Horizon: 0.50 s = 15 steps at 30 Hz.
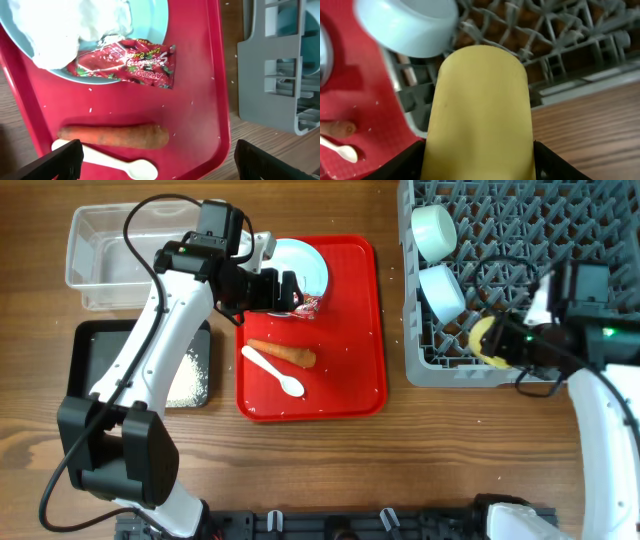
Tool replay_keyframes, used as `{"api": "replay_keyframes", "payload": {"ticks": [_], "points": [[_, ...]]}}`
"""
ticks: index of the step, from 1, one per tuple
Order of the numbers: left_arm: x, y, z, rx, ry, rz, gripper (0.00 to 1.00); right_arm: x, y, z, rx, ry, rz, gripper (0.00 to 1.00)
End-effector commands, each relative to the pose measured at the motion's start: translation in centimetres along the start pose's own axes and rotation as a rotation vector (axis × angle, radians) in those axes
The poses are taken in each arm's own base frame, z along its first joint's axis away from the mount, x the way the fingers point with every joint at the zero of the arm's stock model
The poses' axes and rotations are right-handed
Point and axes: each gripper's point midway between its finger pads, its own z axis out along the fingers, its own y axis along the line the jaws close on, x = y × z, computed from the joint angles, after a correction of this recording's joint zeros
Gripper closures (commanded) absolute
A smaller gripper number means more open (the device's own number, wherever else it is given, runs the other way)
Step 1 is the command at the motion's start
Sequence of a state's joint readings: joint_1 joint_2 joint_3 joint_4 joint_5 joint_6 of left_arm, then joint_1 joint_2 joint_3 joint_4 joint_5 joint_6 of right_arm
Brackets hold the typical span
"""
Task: Sort waste into correct bins and load items into the dishwasher rack
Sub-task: 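Lower the yellow cup into the dish rack with the right gripper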
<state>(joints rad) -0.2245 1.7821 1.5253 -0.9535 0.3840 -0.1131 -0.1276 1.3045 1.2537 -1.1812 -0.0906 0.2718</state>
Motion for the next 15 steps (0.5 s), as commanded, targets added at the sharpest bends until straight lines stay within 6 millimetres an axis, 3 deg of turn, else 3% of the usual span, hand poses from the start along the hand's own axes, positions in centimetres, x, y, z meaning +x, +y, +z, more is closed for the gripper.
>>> {"api": "replay_keyframes", "payload": {"ticks": [1, 7, 15], "points": [[-0.4, -0.2, -0.6, -0.014, -0.020, 0.020, 0.03, -0.8, 0.0, 0.8, -0.049, 0.048, 0.000, 0.44], [-0.4, -0.2, -0.6, -0.015, -0.020, 0.020, 0.03, -1.7, 1.0, 5.0, -0.104, 0.134, -0.022, 0.44], [-0.4, -0.2, -0.6, -0.014, -0.020, 0.020, 0.03, -2.5, 1.0, 7.3, -0.100, 0.149, -0.018, 0.44]]}}
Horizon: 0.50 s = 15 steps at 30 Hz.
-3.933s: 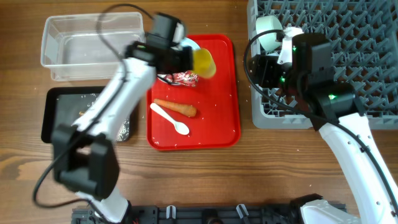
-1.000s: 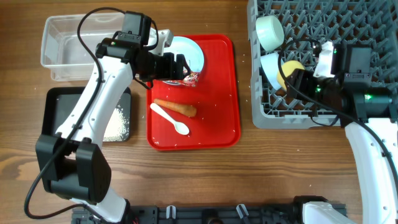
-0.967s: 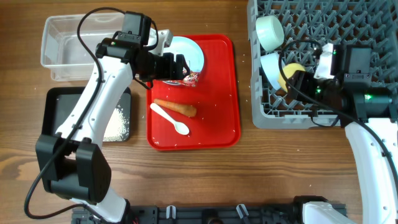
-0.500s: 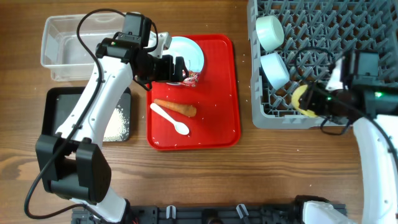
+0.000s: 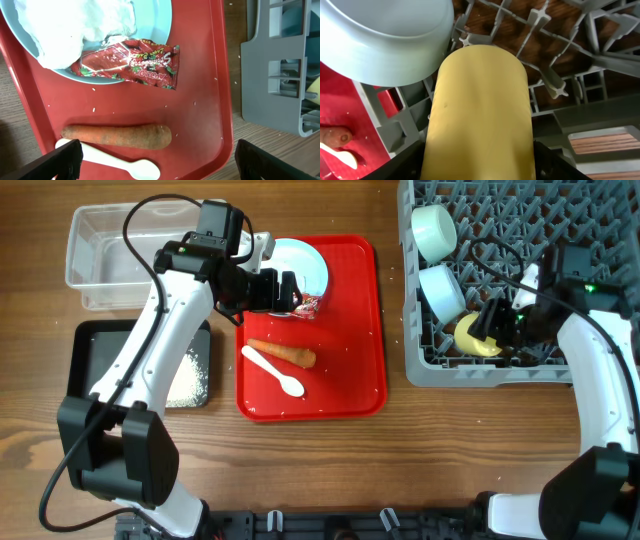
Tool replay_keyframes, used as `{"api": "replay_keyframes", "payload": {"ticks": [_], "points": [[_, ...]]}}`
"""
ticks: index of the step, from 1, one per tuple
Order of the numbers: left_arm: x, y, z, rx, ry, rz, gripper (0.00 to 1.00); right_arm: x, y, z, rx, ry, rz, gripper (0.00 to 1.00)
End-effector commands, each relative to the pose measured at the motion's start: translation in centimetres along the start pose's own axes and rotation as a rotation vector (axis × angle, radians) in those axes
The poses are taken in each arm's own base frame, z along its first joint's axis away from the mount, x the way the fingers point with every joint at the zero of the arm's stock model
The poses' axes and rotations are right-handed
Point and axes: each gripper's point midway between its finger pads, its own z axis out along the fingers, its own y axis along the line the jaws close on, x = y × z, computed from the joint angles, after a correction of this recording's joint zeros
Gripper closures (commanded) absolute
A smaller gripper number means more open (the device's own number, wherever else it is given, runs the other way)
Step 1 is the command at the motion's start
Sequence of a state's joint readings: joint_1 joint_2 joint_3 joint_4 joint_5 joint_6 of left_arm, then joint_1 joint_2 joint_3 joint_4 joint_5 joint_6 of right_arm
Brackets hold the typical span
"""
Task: Sort waste into correct bins and load items into the dishwasher rack
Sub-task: 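Lower the yellow cup into the dish rack with the right gripper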
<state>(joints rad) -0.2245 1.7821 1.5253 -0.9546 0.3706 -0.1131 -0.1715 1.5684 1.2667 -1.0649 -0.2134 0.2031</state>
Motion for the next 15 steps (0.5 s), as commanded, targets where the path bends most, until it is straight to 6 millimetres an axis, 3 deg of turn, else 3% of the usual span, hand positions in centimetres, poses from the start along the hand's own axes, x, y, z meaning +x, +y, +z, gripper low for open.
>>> {"api": "replay_keyframes", "payload": {"ticks": [1, 3, 5, 10, 15], "points": [[-0.4, -0.4, -0.6, -0.001, -0.018, 0.020, 0.03, -0.7, 0.4, 0.2, -0.021, 0.000, -0.010, 0.44], [-0.4, -0.4, -0.6, -0.001, -0.018, 0.020, 0.03, -0.7, 0.4, 0.2, -0.021, 0.000, -0.010, 0.43], [-0.4, -0.4, -0.6, -0.001, -0.018, 0.020, 0.03, -0.7, 0.4, 0.2, -0.021, 0.001, -0.007, 0.34], [-0.3, -0.4, -0.6, -0.001, -0.017, 0.020, 0.03, -0.8, 0.4, 0.2, -0.021, -0.003, 0.010, 0.00], [-0.3, -0.4, -0.6, -0.001, -0.016, 0.019, 0.03, -2.0, 1.2, -1.2, -0.047, -0.047, 0.000, 0.00]]}}
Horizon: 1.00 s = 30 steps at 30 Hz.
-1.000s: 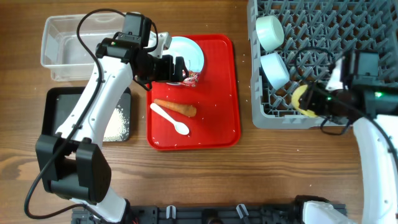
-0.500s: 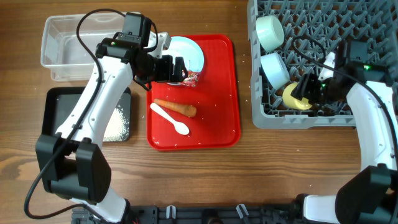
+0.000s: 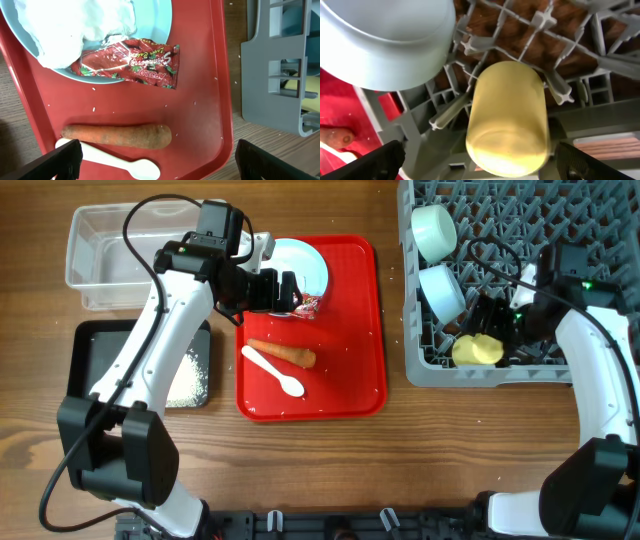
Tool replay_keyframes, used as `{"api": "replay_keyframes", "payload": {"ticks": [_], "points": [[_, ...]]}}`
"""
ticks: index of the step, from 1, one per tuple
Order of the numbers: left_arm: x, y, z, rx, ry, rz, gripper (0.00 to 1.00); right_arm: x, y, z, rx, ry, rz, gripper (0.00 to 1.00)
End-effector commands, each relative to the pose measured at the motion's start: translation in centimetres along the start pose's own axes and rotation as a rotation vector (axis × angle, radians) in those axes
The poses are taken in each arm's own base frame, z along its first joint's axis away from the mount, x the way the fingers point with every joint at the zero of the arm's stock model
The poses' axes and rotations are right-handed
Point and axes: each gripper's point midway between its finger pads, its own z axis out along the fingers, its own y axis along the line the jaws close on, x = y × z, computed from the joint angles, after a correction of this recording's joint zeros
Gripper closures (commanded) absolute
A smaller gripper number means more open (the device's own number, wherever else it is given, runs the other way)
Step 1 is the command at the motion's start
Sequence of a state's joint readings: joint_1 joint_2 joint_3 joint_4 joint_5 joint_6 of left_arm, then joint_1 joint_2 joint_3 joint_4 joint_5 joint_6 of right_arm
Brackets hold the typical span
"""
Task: Sort waste into correct bins and load items into the dishwasher rack
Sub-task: 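Lower the yellow cup into the dish rack with the right gripper, then release the cup and withdraw the right gripper from the rack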
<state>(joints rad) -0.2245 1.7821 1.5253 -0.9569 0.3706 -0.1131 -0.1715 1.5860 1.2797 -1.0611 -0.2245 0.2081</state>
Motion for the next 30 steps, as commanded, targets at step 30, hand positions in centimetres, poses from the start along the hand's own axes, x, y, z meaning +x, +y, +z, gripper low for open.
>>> {"api": "replay_keyframes", "payload": {"ticks": [30], "points": [[-0.4, -0.4, -0.6, -0.001, -0.018, 0.020, 0.00, 2.9, 14.9, -16.3, -0.762, -0.356, -0.876, 0.00]]}}
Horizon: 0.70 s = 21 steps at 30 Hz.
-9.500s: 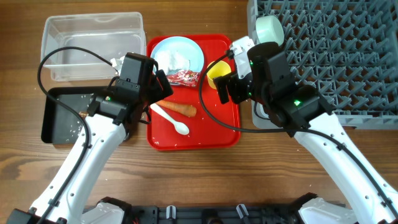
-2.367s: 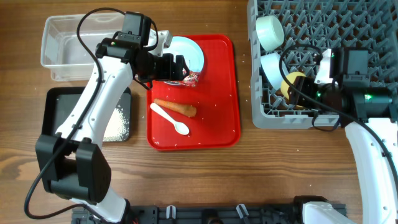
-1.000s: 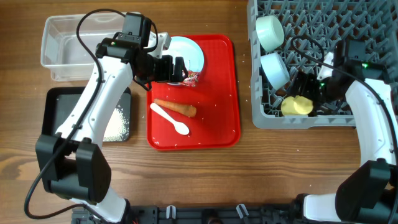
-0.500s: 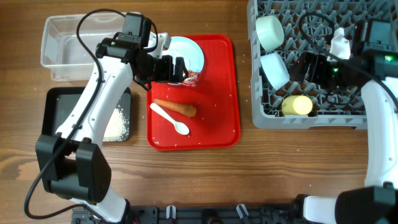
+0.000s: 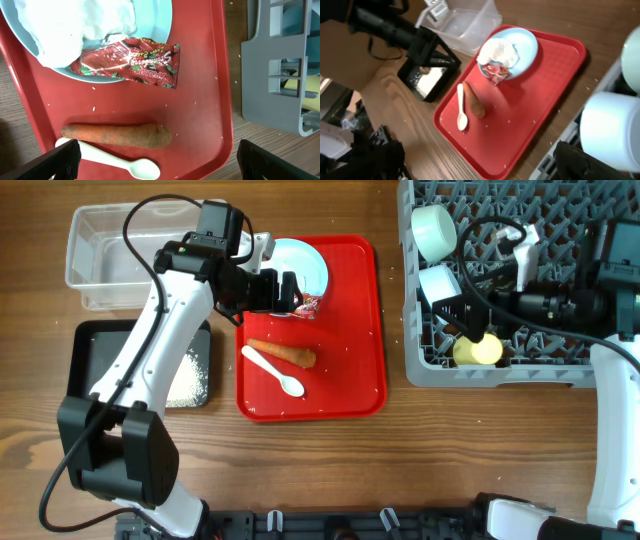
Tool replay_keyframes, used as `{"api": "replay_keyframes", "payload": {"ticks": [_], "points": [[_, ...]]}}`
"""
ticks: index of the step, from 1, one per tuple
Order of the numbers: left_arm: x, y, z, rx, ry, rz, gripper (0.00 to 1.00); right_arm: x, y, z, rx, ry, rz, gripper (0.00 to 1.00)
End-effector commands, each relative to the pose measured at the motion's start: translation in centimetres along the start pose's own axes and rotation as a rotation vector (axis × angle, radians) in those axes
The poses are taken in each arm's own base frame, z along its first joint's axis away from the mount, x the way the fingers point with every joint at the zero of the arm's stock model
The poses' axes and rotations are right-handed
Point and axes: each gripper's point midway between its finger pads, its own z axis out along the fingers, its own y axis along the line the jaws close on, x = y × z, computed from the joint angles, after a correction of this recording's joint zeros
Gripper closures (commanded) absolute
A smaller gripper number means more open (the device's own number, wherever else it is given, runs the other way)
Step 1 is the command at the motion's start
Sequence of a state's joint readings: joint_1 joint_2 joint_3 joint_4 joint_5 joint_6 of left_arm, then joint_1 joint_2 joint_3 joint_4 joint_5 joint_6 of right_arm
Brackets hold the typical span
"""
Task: Sort waste into correct bins and load items into the dishwasher rack
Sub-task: 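Release the cup and withdraw the right gripper from the rack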
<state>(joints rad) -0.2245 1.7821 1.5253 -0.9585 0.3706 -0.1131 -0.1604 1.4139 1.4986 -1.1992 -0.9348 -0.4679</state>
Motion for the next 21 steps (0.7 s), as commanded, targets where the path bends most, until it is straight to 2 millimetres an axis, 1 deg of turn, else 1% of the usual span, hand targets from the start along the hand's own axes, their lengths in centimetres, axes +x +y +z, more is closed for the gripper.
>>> {"api": "replay_keyframes", "payload": {"ticks": [1, 3, 8, 12, 14, 18, 21], "points": [[-0.4, -0.4, -0.6, -0.001, -0.020, 0.020, 0.00, -1.0, 2.0, -0.4, -0.078, -0.046, -0.106, 0.00], [-0.4, -0.4, -0.6, -0.001, -0.019, 0.021, 0.00, -0.9, 2.7, -0.5, -0.117, -0.055, -0.138, 0.00], [-0.4, -0.4, -0.6, -0.001, -0.020, 0.020, 0.00, -0.7, 3.1, -0.5, -0.133, -0.056, -0.161, 0.00], [-0.4, -0.4, -0.6, 0.001, -0.019, 0.013, 0.00, -0.6, 4.1, -0.6, -0.181, -0.070, -0.206, 0.00], [-0.4, -0.4, -0.6, 0.001, -0.019, 0.013, 0.00, -0.6, 4.3, -0.6, -0.188, -0.070, -0.214, 0.00], [-0.4, -0.6, -0.6, 0.010, -0.018, 0.013, 0.00, -0.3, 5.7, 0.4, -0.226, -0.043, -0.264, 0.00], [-0.3, -0.6, -0.6, 0.012, -0.016, 0.012, 0.00, 0.3, 6.5, 1.5, -0.233, 0.003, -0.304, 0.00]]}}
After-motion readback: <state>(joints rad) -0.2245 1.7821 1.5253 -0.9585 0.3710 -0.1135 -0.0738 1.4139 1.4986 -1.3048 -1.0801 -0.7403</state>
